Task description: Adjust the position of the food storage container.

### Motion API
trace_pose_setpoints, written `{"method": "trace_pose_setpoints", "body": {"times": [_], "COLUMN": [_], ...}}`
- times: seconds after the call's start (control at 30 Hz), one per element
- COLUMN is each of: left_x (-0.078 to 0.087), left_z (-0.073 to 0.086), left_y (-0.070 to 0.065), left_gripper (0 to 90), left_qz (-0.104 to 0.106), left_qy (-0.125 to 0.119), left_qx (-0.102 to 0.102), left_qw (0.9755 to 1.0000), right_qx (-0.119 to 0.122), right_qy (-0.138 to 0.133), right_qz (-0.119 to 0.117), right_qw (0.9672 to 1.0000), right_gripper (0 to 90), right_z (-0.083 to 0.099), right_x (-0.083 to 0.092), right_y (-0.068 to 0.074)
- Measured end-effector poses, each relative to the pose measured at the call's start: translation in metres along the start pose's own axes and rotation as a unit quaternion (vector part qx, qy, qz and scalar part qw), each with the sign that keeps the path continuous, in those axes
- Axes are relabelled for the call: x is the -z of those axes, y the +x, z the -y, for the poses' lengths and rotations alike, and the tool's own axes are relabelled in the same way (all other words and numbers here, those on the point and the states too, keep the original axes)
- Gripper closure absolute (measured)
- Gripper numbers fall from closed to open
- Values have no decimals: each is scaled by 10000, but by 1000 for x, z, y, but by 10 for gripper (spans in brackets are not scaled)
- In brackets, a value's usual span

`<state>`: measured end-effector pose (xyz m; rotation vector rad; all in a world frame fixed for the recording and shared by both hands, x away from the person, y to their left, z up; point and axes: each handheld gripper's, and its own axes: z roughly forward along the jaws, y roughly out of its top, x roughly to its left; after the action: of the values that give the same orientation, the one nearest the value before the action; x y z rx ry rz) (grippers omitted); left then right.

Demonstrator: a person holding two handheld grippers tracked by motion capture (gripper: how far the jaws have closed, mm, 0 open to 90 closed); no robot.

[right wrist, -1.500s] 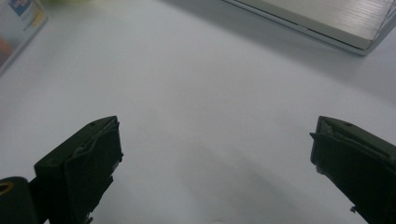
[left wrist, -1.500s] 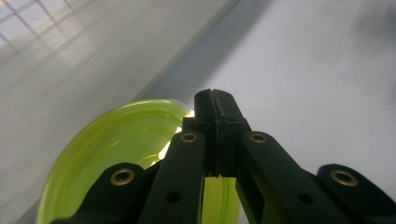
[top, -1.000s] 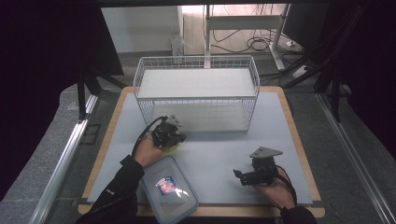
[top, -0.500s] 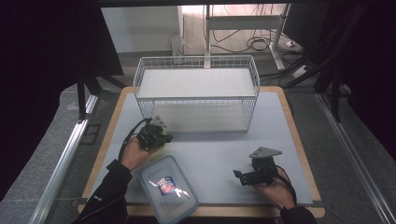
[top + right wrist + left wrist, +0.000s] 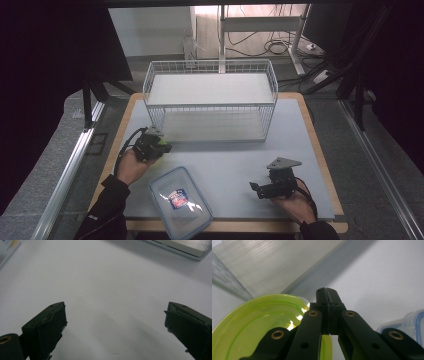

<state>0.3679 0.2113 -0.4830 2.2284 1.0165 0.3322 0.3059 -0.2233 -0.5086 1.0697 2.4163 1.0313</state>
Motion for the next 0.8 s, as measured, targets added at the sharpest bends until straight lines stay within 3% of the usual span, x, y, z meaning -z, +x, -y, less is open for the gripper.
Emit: {"method": "trace_pose_setpoints", "body": {"times": [0.13, 0.23, 0.3, 0.37, 0.4, 0.43, 0.47, 0.5, 0.53, 0.57, 0.6, 0.63, 0.67, 0.7, 0.77, 0.8], "left_x": [1, 15, 20, 37, 37, 48, 48, 58, 63, 63, 67, 73, 73, 77, 79, 82], "left_z": [3, 7, 9, 19, 19, 30, 30, 43, 50, 50, 58, 74, 74, 88, 95, 106], "left_y": [1, -8, -11, -20, -20, -25, -25, -30, -32, -32, -35, -39, -39, -44, -46, -53], "left_gripper": [900, 900, 900, 899, 898, 899, 899, 899, 899, 899, 899, 899, 899, 899, 900, 900], "left_qz": [-5, 130, 144, 99, 99, 38, 38, 27, 17, 17, 35, 94, 94, 111, 112, 153], "left_qy": [-43, -404, -475, -666, -666, -705, -705, -782, -827, -827, -881, -938, -938, -954, -947, -911], "left_qx": [54, 80, 46, 59, 59, 53, 53, 134, 181, 181, 251, 373, 373, 467, 487, 523], "left_qw": [10000, 9991, 9988, 9977, 9977, 9975, 9975, 9968, 9964, 9964, 9958, 9948, 9948, 9943, 9942, 9943], "right_qx": [0, -43, -54, -54, -45, -26, -26, 95, 163, 214, 214, 303, 303, 354, 359, 357], "right_qy": [4, 3, -4, -42, -60, -52, -52, -63, -70, -68, -68, -71, -71, -35, -18, 7], "right_qz": [-4, -66, -51, -215, -265, -266, -266, -339, -336, -344, -344, -393, -393, -414, -453, -516], "right_qw": [10000, 10000, 10000, 9997, 9996, 9996, 9996, 9994, 9993, 9992, 9992, 9987, 9987, 9985, 9983, 9980], "right_gripper": [42, 74, 128, 239, 263, 311, 311, 393, 420, 446, 446, 505, 505, 554, 584, 621], "right_z": [0, -1, -1, -2, -2, -3, -3, -4, -5, -5, -5, -6, -6, -6, -6, -6], "right_x": [0, 1, 3, 6, 7, 9, 9, 11, 12, 13, 13, 14, 14, 14, 14, 15], "right_y": [0, 0, 0, 0, 0, 1, 1, 4, 5, 7, 7, 9, 9, 10, 10, 10]}}
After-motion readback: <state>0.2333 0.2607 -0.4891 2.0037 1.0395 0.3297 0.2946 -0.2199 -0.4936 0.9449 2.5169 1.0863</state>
